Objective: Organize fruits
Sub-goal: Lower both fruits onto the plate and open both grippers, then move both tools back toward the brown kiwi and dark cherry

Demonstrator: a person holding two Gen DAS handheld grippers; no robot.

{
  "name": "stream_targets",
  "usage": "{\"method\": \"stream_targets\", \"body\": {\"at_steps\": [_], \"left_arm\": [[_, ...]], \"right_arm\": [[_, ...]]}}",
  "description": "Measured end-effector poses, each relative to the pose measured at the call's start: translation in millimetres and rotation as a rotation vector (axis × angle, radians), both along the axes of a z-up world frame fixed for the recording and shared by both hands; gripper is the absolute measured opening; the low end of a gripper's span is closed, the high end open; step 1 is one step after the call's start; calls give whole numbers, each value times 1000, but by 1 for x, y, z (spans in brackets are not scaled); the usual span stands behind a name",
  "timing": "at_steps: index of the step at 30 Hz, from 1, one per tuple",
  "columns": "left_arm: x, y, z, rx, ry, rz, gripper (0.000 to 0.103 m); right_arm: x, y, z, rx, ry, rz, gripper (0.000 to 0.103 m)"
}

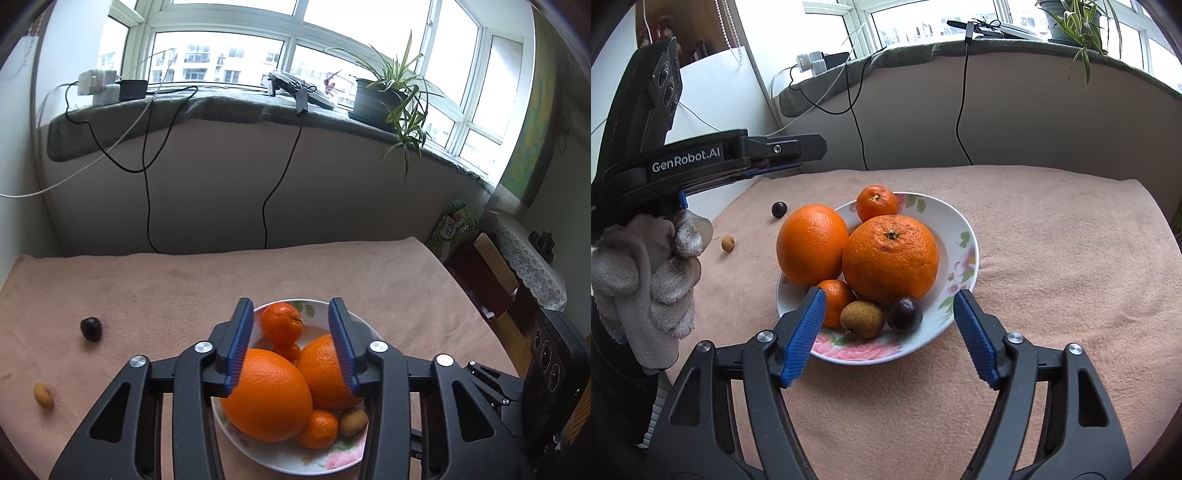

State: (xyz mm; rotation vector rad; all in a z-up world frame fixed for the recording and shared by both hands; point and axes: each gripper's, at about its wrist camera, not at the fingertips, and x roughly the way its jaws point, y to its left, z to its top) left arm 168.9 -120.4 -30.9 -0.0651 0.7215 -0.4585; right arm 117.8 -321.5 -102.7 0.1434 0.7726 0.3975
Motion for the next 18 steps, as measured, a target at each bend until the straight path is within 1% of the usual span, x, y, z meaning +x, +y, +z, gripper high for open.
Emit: {"method": "stream_targets", "body": {"at_steps": [1,2,3,6,15,17,18], "left_arm": [[-1,0,1,0,-2,-1,75],[-4,0,2,0,-10,4,77],[-6,0,2,2,-14,3,77],[-9,-1,5,7,-14,-3,77],[-20,1,11,31,-35,7,77],[-21,5,12,27,-37,12,77],[-22,8,13,28,-39,15,77]], "right_arm": [[0,-1,2,4,-1,-2,75],[1,-1,3,6,-3,-4,75],[1,-2,4,8,-6,-6,76],[-1,-4,7,6,-15,-16,85],[-4,4,16,-7,-29,-11,87],[-4,5,19,3,-34,-11,89],[-4,6,20,9,-38,-10,92]]}}
